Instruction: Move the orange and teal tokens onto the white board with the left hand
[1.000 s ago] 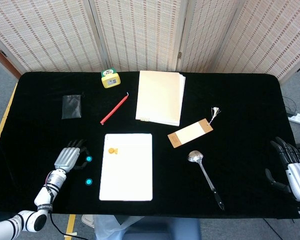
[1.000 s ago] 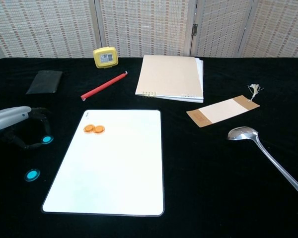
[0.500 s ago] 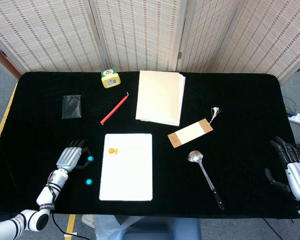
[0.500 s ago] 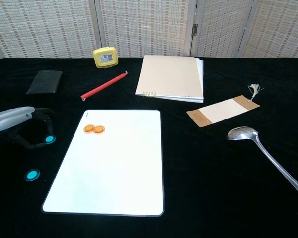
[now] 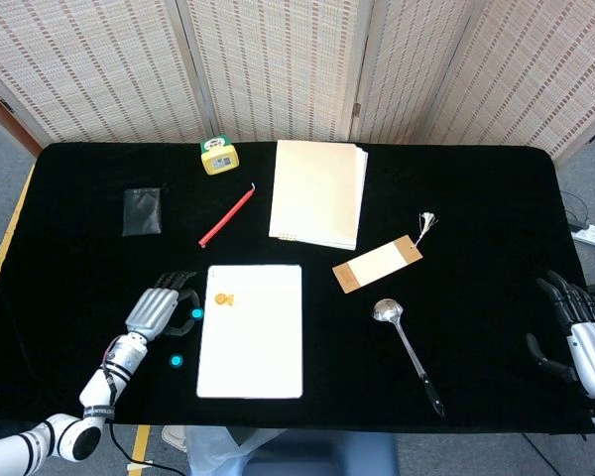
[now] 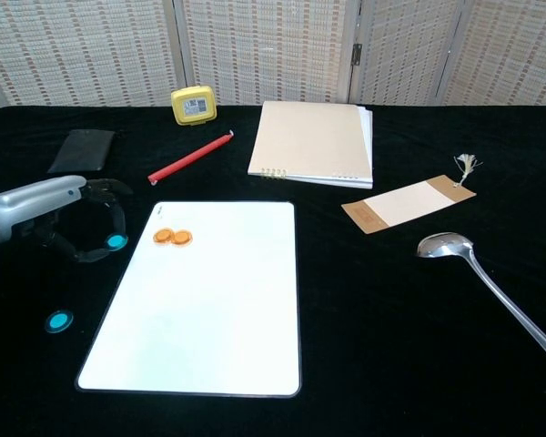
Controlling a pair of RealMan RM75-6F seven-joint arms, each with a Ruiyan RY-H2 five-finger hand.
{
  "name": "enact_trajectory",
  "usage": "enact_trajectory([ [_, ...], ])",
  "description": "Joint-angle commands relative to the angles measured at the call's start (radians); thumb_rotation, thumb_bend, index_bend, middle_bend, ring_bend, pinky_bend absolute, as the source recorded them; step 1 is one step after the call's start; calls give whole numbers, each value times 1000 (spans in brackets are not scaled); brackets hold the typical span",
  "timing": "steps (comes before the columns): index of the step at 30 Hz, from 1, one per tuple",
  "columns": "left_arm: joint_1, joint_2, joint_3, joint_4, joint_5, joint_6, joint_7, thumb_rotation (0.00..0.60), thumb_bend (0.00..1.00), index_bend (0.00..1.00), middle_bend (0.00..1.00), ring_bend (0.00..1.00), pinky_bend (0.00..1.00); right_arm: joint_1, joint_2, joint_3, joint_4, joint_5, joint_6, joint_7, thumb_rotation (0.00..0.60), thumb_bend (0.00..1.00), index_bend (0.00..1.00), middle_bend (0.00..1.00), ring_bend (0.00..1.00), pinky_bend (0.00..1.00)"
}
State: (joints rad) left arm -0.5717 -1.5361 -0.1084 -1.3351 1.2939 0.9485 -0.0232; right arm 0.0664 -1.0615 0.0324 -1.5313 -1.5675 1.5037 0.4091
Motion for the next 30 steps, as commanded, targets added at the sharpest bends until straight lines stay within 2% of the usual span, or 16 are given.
enact_trajectory([
  [1,-18,-3,-4,-32,2,-11,26,600,423,497,115,0,0,-1,0,0,2,1,0,2,600,483,0,0,2,0],
  [22,-51,-58,3,-16,-58,-49,128,600,422,466,116,0,0,-7,-2,-1,12,7,-1,12,600,483,0,0,0,0],
  [28,-50,-49,7,-36,-68,-50,141,600,421,324,103,0,0,-7,-2,0,12,7,-1,10,600,484,0,0,0,0],
  [30,-47,-43,7,-43,-66,-42,139,600,420,303,99,0,0,-7,-2,0,11,7,-1,10,600,483,0,0,0,0],
])
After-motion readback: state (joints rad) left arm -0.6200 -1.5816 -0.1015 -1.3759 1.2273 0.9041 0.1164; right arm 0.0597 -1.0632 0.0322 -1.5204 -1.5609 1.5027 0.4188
